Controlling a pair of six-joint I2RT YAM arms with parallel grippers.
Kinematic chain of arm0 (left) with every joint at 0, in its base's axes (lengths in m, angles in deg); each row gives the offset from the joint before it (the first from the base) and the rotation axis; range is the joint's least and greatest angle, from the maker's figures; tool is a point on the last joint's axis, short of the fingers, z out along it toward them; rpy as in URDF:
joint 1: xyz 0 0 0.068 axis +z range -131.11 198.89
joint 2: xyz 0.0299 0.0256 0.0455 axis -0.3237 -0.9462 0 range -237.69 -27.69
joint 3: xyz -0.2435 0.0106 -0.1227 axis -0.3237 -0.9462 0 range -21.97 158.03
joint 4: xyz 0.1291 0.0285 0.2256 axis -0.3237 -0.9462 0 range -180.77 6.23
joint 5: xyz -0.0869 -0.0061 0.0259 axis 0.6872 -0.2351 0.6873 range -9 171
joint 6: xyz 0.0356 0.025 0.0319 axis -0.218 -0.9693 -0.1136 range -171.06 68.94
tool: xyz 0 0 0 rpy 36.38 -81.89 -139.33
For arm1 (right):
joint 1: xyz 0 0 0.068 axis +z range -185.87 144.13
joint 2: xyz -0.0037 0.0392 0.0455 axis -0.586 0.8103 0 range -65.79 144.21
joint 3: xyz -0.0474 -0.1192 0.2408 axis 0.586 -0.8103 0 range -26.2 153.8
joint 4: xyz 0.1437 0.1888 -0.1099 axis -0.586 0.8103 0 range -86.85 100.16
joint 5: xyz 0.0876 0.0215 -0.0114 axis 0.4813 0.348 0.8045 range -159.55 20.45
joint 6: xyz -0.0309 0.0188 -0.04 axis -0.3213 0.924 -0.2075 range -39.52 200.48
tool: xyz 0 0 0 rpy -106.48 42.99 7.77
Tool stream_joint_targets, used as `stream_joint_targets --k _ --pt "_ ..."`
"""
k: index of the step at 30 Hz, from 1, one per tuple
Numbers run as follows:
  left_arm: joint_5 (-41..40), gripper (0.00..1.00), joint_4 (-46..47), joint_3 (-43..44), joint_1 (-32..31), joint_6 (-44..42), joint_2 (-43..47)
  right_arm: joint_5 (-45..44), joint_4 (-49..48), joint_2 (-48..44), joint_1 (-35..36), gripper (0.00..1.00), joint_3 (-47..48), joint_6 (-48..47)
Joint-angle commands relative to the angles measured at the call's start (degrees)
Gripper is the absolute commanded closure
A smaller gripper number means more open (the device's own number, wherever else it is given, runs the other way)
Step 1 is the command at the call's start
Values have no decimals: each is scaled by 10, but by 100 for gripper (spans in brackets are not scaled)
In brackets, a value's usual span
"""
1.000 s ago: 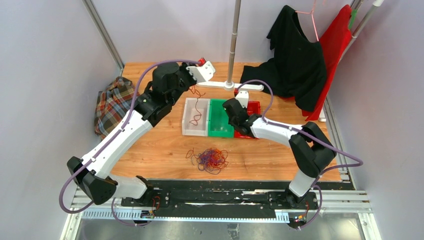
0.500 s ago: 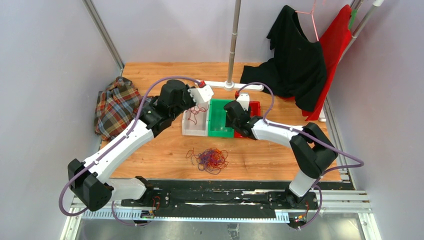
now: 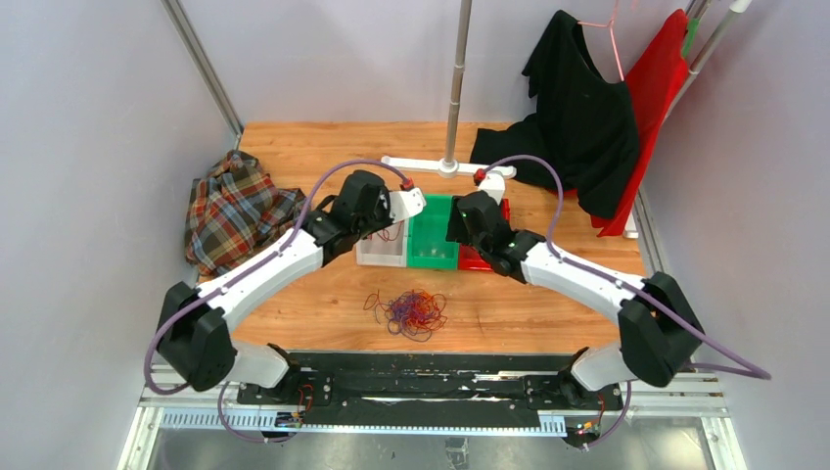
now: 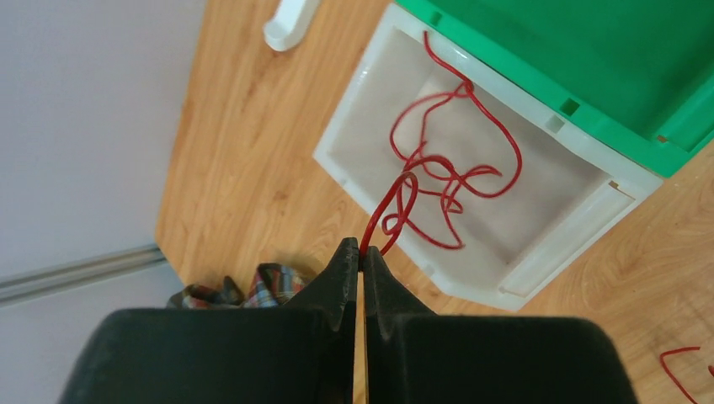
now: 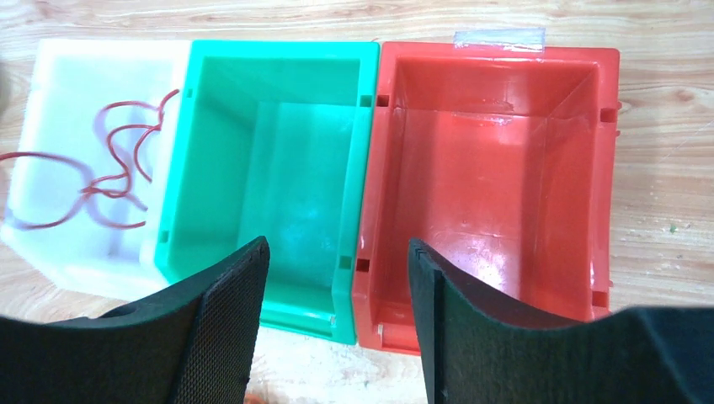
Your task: Untangle the cables
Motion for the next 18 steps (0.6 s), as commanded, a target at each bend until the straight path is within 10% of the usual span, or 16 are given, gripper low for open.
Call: stream_joint_targets --k 1,11,18 --pt "0 100 49 -12 -2 15 -46 27 -2 -52 -6 39 -28 -22" --pt "-16 99 103 -4 0 29 -145 79 -3 -144 -6 38 -105 -29" --pt "39 66 9 62 38 59 -138 128 4 -166 -1 40 -129 -23"
